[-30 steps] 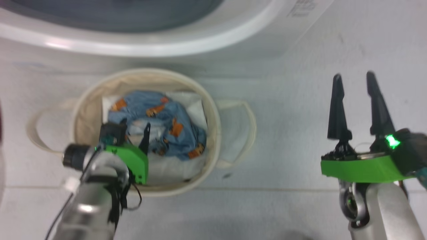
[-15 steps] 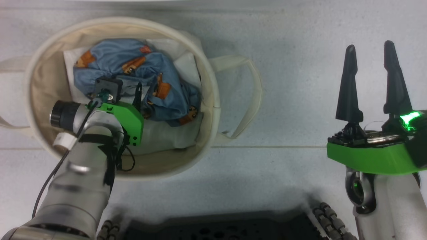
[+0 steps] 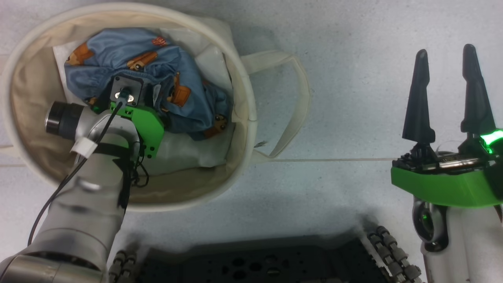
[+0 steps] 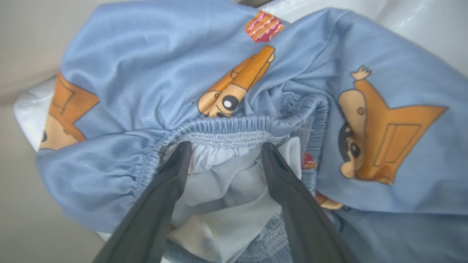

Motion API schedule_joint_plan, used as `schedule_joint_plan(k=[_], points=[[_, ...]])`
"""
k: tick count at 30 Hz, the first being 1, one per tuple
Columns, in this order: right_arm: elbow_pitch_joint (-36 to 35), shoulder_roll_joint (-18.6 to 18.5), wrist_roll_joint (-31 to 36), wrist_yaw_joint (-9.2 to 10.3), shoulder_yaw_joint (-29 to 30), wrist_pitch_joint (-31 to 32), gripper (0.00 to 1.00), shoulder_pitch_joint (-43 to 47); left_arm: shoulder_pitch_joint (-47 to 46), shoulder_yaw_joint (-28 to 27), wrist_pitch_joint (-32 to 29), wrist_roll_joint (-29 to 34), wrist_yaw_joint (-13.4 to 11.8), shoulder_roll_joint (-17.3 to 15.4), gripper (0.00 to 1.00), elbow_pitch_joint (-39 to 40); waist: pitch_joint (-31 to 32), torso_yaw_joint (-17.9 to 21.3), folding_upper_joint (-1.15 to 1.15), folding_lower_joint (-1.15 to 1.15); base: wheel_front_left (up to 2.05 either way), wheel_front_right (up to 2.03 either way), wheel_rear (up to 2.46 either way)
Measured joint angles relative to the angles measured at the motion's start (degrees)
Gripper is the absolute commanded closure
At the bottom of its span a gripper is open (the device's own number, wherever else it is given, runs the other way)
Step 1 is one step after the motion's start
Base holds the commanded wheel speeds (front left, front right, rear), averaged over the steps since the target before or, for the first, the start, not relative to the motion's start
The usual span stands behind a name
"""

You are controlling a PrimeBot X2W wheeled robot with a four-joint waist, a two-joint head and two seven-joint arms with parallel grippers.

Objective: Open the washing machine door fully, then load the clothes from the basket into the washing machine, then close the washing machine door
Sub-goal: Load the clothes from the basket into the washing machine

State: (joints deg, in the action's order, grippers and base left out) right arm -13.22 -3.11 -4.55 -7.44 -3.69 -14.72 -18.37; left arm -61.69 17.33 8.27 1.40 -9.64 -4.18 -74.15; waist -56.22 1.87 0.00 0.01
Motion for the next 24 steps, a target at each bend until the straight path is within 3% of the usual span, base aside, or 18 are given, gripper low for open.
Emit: schedule_joint_plan(k=[4, 5, 24], points=[[-0.2, -0.3, 0.0, 0.0, 0.1, 0.0, 0.0, 0.0, -0.5, 1.2, -1.0, 0.6, -0.4, 0.1, 0.0, 0.0, -0.4, -0.3, 0.0, 0.0, 0.0, 0.0, 0.0], [-0.2, -0.3, 0.0, 0.0, 0.2, 0.0, 0.0, 0.0, -0.7, 1.4, -1.2, 0.6, -0.4, 0.1, 1.0, 0.0, -0.4, -0.4, 0.0, 0.0, 0.0, 0.0, 0.0], [1.1, -0.8, 0.0, 0.0, 0.0, 0.0, 0.0, 0.0, -0.3, -0.1, 5.6, -4.1, -1.4, 1.1, 1.0, 0.0, 3.3, -1.8, 0.0, 0.0, 0.0, 0.0, 0.0]])
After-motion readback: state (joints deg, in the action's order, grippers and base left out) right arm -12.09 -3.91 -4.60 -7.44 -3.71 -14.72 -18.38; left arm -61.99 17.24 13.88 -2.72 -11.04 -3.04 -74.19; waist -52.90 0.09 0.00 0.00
